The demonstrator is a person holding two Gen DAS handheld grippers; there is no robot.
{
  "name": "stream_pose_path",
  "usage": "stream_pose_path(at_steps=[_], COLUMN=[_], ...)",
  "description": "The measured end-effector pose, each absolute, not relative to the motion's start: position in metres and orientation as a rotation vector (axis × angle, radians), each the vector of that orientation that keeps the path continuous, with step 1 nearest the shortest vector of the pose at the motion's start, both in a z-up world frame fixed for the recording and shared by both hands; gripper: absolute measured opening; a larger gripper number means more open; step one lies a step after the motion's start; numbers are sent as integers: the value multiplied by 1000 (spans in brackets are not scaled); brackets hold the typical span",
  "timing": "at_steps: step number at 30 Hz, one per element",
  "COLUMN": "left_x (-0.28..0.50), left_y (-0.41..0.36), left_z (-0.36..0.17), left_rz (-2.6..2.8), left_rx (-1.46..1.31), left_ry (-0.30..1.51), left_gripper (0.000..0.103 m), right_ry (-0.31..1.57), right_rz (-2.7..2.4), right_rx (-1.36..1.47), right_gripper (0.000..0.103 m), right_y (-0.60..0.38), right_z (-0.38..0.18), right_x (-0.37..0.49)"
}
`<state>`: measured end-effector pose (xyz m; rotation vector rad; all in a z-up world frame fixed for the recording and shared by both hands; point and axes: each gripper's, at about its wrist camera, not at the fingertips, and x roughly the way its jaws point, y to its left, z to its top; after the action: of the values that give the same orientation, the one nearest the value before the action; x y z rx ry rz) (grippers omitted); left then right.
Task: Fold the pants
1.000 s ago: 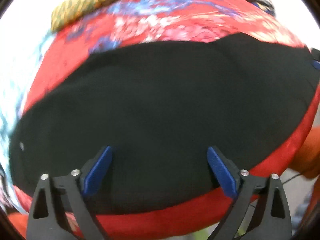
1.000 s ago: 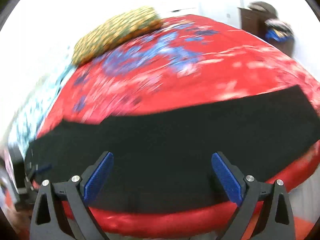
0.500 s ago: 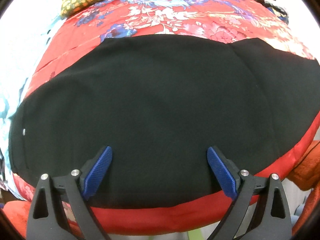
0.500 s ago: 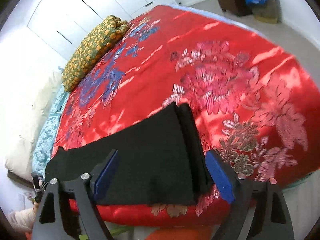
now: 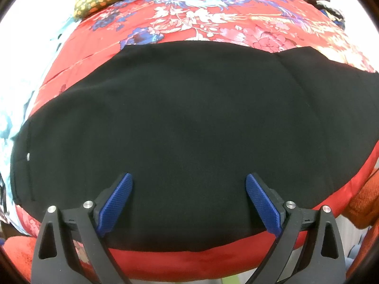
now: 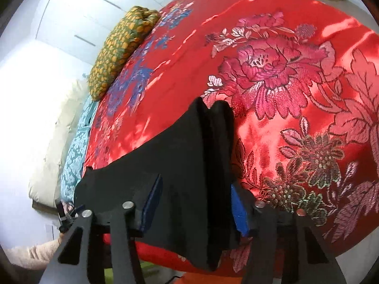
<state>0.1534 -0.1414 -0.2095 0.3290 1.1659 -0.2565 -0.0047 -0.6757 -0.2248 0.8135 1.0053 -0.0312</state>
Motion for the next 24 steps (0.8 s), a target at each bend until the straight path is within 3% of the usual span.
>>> stream_pose_path(at_steps=[2,3,9,16,24], left_x=[153,153,153,158,156], left_y=[-140,-140,-132,-105,-44], left_z=[-209,-209,-205,-199,-189], left_rz=[-259,-260,-256,-242,-212], left_rx=[326,322,287,170,55], left_ry=[1166,1167,1164,1144,1093], left_gripper=[98,98,97,96,96], right_ry=[1009,1001,810,645,696], right_rz=[-26,-30,64,365,452], right_rx=[860,868,996,1097,1166], right_gripper=[14,13,12,12,13], right_y=[-674,-672,-652,-526,-347], right_z=[-228,-227,-183,-127,-164], right_x=[-3,-3,-12,27,111])
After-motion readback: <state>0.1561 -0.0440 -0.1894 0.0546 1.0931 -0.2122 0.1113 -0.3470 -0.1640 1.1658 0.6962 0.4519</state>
